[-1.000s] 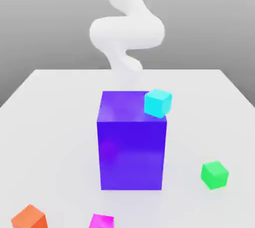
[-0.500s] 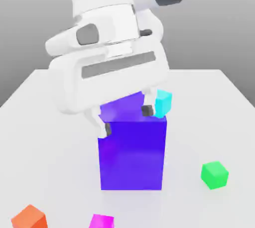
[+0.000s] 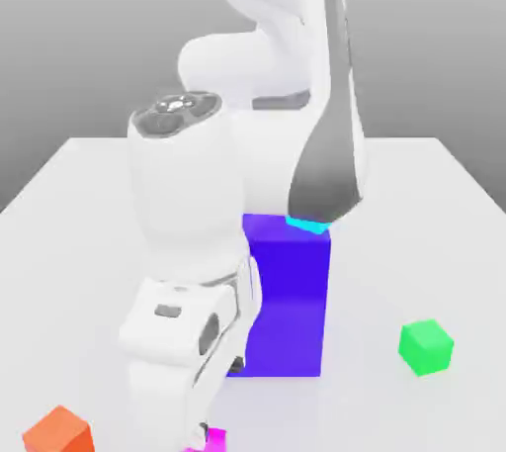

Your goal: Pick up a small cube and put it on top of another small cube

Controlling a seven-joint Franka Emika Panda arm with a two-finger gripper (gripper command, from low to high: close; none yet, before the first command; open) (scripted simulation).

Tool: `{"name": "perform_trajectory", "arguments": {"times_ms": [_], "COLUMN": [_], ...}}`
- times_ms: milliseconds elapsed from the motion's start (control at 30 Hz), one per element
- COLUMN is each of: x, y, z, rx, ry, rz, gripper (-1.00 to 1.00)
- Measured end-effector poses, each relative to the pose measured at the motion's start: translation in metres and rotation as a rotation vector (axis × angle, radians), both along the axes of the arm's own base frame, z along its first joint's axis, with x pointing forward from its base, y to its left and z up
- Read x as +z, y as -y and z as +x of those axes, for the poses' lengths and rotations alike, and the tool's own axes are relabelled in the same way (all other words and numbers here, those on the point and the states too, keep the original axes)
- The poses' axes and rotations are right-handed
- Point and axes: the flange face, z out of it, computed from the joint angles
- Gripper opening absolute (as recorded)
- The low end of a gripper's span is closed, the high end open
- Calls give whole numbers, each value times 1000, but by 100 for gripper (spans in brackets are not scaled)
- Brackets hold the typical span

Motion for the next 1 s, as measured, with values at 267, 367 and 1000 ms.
{"name": "perform_trajectory", "arguments": {"times_ms": [267,367,1000], "x": [-75,-75,24], "y": [5,5,-244], "z": [-3,-3,-93], "rx": [56,56,404], "ry": [-18,-20,-70], "rz": [-31,-30,-79], "gripper": [-100,-100,-100]}}
